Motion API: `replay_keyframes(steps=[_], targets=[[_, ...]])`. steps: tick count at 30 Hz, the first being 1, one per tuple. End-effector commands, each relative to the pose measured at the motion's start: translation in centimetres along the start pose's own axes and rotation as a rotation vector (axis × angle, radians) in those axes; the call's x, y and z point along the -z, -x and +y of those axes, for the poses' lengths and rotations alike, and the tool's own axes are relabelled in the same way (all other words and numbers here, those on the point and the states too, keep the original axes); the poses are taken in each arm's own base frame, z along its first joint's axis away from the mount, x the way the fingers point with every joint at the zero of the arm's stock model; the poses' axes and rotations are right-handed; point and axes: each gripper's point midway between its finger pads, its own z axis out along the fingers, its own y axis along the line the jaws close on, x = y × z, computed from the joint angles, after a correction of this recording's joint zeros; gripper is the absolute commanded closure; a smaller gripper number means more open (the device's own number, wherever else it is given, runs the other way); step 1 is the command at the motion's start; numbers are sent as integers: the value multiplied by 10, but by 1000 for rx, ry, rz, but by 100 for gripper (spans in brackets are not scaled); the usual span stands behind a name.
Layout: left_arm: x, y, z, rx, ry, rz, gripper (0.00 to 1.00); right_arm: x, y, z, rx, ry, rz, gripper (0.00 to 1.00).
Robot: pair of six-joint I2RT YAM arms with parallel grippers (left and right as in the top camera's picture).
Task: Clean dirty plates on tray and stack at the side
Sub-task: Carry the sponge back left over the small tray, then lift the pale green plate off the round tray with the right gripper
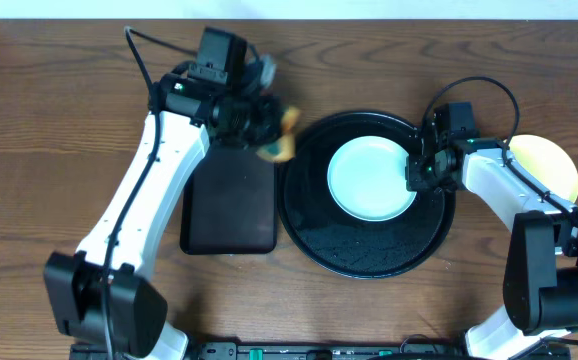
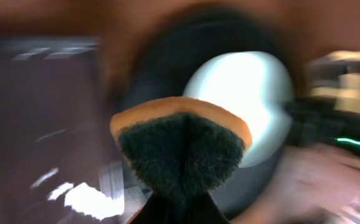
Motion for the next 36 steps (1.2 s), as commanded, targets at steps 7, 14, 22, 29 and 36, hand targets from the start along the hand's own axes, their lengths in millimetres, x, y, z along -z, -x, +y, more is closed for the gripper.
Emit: replay_keyframes(steps=[7, 14, 22, 29, 36], targets=[[-64, -38, 118, 22, 451, 8, 92, 8, 7, 5, 20, 3, -24, 98], [-88, -50, 145, 63, 495, -46, 92, 8, 6, 5, 19, 3, -23, 98], [-89, -51, 146, 62, 496, -46, 35, 8, 6, 5, 19, 3, -22, 94], [-89, -51, 146, 62, 495, -45, 18, 7, 5, 5, 19, 2, -17, 92], [-89, -51, 146, 62, 496, -46, 18, -1, -4, 3, 17, 2, -12, 99]])
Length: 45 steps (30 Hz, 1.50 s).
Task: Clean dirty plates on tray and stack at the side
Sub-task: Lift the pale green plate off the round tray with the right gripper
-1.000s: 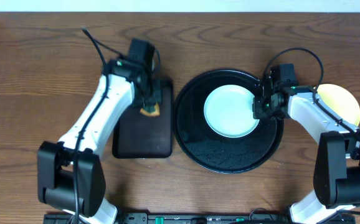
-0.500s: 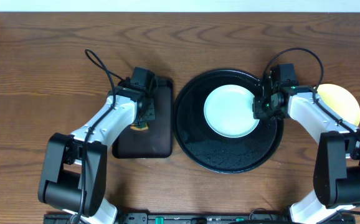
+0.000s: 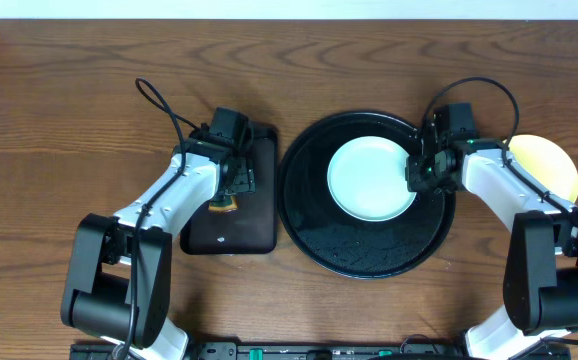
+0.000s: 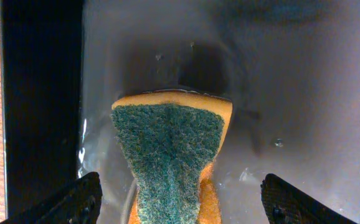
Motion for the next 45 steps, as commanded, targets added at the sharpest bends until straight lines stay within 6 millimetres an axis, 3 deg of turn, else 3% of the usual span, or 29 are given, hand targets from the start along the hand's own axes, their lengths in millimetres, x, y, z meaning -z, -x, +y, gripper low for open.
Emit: replay_keyframes(steps=[1, 6, 12, 22, 30, 34, 45], targets=[[-1, 1, 4, 6, 17, -4, 18, 0, -3, 3, 15, 1, -14, 99], [-1, 1, 4, 6, 16, -4, 17, 16, 18, 7, 22, 6, -74, 99], [-1, 1, 4, 6, 16, -4, 17, 64, 53, 5, 31, -47, -215, 99], [-1, 1, 4, 6, 16, -4, 17, 144, 70, 13, 124, -184, -436, 99], [-1, 1, 4, 6, 16, -4, 17, 201, 63, 40, 269, -556, -598, 99], [-1, 1, 4, 6, 16, -4, 17, 222, 53, 64, 337, -747, -676, 99], [-1, 1, 4, 6, 16, -4, 17, 256, 18, 134, 498, -1072, -872, 99]])
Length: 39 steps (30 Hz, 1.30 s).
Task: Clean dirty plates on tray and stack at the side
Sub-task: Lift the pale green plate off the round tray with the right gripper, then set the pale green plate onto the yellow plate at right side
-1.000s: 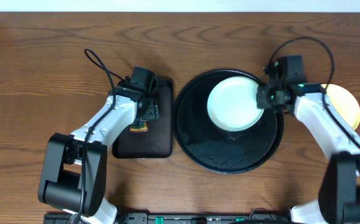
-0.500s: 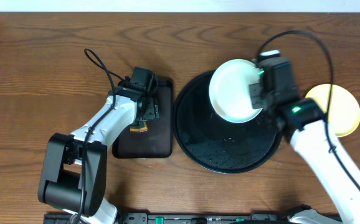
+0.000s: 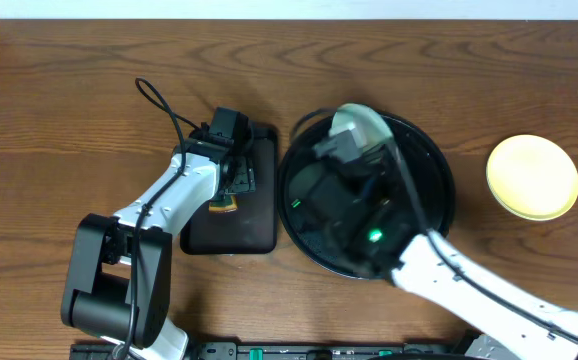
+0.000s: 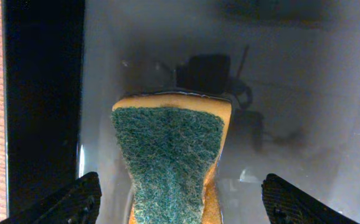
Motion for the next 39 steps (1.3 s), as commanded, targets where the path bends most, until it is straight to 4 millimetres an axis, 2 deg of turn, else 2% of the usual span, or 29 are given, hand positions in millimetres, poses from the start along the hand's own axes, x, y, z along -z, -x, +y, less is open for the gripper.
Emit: replay_keyframes(steps=[1, 5, 11, 14, 18, 22, 26, 29, 33, 36, 39], targets=[[-1, -1, 4, 5, 16, 2, 17, 20, 12, -26, 31, -230, -48, 99], [-1, -1, 4, 5, 16, 2, 17, 25, 14, -19, 52, -230, -65, 99], [-1, -1, 4, 5, 16, 2, 17, 24, 15, -18, 40, -227, -66, 99], [-1, -1, 4, 5, 16, 2, 17, 20, 14, -10, 21, -178, -59, 99], [-1, -1, 4, 5, 16, 2, 17, -3, 3, 27, -61, 79, 9, 99], [-1, -1, 4, 5, 16, 2, 17, -31, -18, 66, -254, 404, 171, 99], [-1, -1, 4, 5, 16, 2, 17, -59, -38, 72, -419, 582, 311, 99], [-1, -1, 4, 5, 16, 2, 17, -86, -54, 54, -551, 649, 388, 99], [-1, -1, 4, 5, 16, 2, 17, -126, -81, 7, -761, 657, 444, 99], [-1, -1, 4, 5, 16, 2, 17, -156, -113, -38, -945, 619, 473, 99], [-1, -1, 4, 5, 16, 2, 17, -178, -159, -84, -1120, 520, 521, 99]])
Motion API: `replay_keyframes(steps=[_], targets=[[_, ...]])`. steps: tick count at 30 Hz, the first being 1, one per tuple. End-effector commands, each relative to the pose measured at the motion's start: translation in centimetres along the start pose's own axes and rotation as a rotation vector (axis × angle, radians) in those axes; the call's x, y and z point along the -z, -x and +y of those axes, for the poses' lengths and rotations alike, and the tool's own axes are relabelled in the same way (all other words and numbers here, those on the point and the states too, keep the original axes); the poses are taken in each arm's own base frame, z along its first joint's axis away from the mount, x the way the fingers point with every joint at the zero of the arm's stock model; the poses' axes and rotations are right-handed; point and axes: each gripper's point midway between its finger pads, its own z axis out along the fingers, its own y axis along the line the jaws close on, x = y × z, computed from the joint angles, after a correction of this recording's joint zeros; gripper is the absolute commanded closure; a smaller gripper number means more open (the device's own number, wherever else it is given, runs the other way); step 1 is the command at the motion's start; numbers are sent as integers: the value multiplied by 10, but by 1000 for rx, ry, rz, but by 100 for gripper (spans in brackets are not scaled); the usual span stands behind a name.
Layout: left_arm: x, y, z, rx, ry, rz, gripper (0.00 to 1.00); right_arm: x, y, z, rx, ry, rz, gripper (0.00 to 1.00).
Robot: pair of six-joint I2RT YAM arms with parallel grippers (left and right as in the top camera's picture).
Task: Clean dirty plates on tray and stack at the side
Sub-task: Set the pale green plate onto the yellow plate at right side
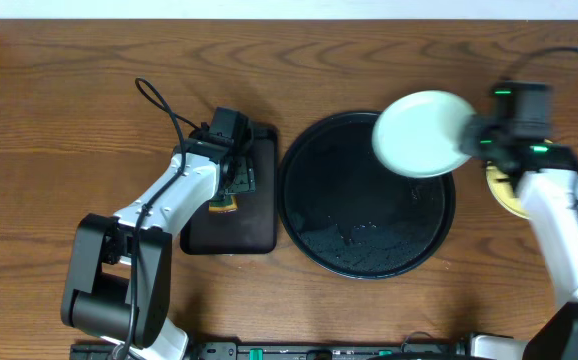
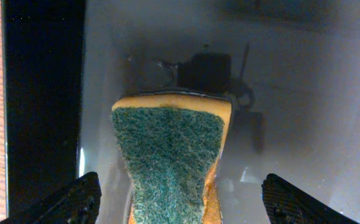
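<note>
A white plate (image 1: 419, 133) hangs tilted above the upper right of the round black tray (image 1: 367, 240), with my right gripper (image 1: 472, 135) shut on its right edge. A yellow plate (image 1: 501, 192) lies on the table right of the tray, mostly hidden under my right arm. The green and orange sponge (image 2: 170, 155) lies in the dark water basin (image 2: 43, 93). My left gripper (image 2: 180, 198) stands open round it, the fingers (image 2: 74, 200) well apart from the sponge's sides. In the overhead view the left gripper (image 1: 233, 182) is low in the basin (image 1: 227, 236).
Water drops glint on the bare tray floor. The basin stands close to the tray's left rim. Brown wooden table lies all around, and a cable loops behind my left arm (image 1: 159, 205).
The right arm, then blurred low across the tray with the white plate near the tray's back rim, now holds the plate at the tray's upper right, by the yellow plate. The left gripper and sponge have not moved.
First my left gripper held the sponge in the air by the tray's left rim while the right gripper sat at the white plate's edge on the tray. Then the sponge lay in the basin with the left gripper open. The right gripper has since lifted the plate off the tray.
</note>
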Motion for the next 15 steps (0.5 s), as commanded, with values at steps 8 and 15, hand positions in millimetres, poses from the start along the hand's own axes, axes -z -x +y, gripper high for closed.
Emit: replay_keyframes(steps=[8, 15], targets=[[-1, -1, 4, 5, 16, 2, 17, 42, 34, -180, -477, -138, -157, 99], [-1, -1, 4, 5, 15, 2, 17, 38, 15, -234, -593, -216, -135, 99]])
